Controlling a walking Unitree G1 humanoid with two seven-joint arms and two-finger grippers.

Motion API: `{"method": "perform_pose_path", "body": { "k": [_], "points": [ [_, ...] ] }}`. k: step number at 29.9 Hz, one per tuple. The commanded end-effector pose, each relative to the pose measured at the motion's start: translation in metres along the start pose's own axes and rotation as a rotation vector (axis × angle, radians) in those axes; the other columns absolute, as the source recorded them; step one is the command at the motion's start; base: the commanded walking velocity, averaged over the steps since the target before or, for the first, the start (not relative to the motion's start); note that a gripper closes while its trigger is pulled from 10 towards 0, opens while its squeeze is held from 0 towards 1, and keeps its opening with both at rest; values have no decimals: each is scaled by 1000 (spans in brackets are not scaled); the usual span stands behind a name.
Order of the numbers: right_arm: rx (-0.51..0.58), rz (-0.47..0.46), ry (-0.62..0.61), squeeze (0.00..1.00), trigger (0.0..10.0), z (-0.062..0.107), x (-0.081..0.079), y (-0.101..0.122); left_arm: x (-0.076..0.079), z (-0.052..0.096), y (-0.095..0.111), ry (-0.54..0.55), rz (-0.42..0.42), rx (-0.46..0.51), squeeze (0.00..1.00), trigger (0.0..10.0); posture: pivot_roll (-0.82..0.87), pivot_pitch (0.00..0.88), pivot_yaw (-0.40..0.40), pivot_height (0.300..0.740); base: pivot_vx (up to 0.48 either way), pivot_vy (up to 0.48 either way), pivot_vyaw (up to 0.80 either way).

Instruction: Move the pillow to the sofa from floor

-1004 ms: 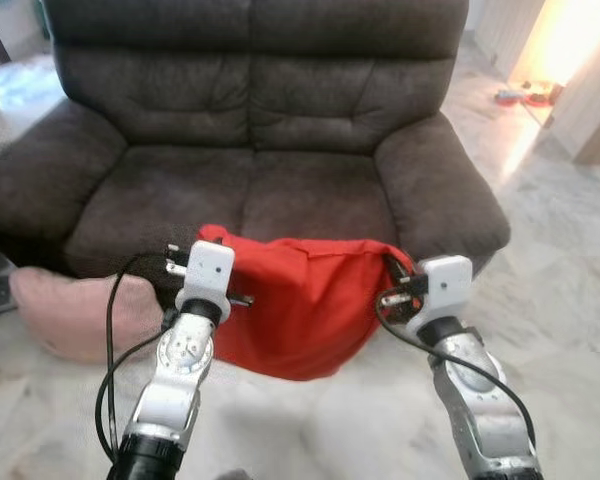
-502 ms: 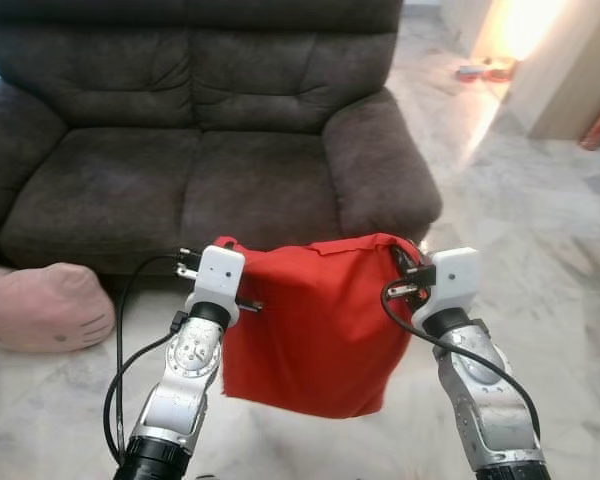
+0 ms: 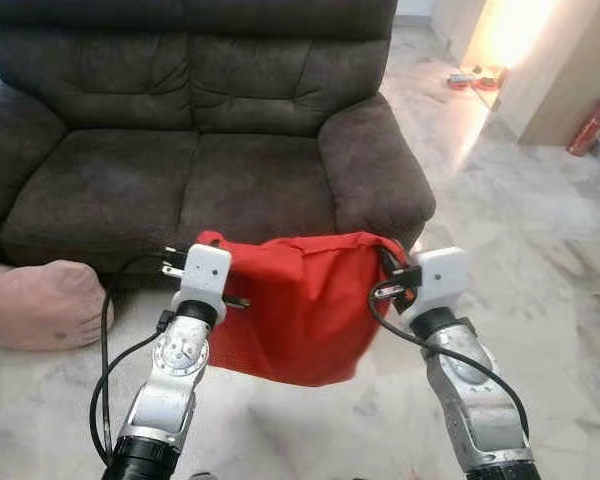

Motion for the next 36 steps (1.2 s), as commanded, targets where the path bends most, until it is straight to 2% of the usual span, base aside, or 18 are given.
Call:
{"method": "perform_pose_path", "body": {
  "k": [1, 11, 23, 36],
  "points": [
    [83, 17, -13, 0, 10000, -4, 5, 22, 11, -5, 25, -37, -1, 108, 0, 10000, 103, 104, -59, 740, 0, -390, 0],
    [83, 12, -3, 0, 10000, -4, 3, 21, 11, -5, 25, -34, 0, 106, 0, 10000, 102, 103, -59, 740, 0, -367, 0],
    [88, 11, 0, 0, 10000, -5, 3, 23, 12, -4, 27, -31, 21, 127, 0, 10000, 98, 96, -60, 740, 0, 0, 0],
    [91, 24, 18, 0, 10000, -5, -1, 23, 5, -4, 29, -7, 14, 140, 0, 10000, 98, 82, -58, 740, 0, 0, 0]
  ]
}}
Point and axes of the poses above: a point about 5 cm out from each wrist's last joint towards the gripper, its own z axis pointing back from the gripper into the wrist, its own y axis along the axis of the wrist's last joint, x = y × z, the point moved 3 cm from there along -z, pointing out of the wrist towards the gripper, and after that the axes turned 2 degrees about z, right-handed, at the moved point
